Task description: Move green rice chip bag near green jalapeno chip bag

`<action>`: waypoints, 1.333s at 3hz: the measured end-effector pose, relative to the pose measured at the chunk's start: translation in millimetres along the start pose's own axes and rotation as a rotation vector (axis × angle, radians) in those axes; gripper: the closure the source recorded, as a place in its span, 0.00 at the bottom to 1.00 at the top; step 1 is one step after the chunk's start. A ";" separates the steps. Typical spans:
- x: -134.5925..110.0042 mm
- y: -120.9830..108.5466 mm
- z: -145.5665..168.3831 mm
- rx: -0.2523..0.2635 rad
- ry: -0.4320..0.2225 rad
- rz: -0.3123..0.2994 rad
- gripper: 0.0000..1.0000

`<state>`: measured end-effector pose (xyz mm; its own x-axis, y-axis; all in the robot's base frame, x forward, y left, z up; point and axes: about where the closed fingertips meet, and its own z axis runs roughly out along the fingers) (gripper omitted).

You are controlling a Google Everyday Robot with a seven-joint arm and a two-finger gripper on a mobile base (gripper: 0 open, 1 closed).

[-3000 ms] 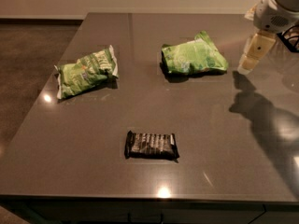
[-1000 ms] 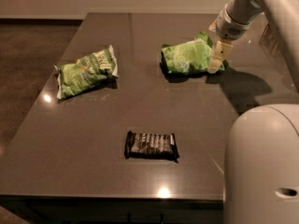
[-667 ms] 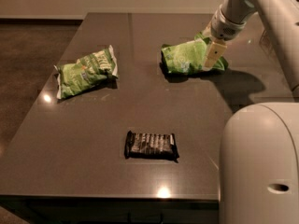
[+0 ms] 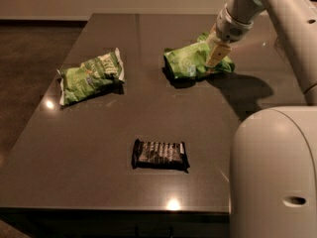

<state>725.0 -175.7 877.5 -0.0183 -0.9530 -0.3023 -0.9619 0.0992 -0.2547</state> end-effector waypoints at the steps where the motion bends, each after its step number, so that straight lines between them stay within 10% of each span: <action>1: -16.9 5.0 -2.3 -0.011 -0.014 -0.019 0.88; 4: -106.4 20.9 -10.1 -0.047 -0.134 -0.086 1.00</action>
Offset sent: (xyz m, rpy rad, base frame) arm -0.0264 0.0684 0.0332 0.0487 0.0122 0.0862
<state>704.1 -75.2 913.6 0.0978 -0.9105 -0.4019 -0.9702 0.0028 -0.2425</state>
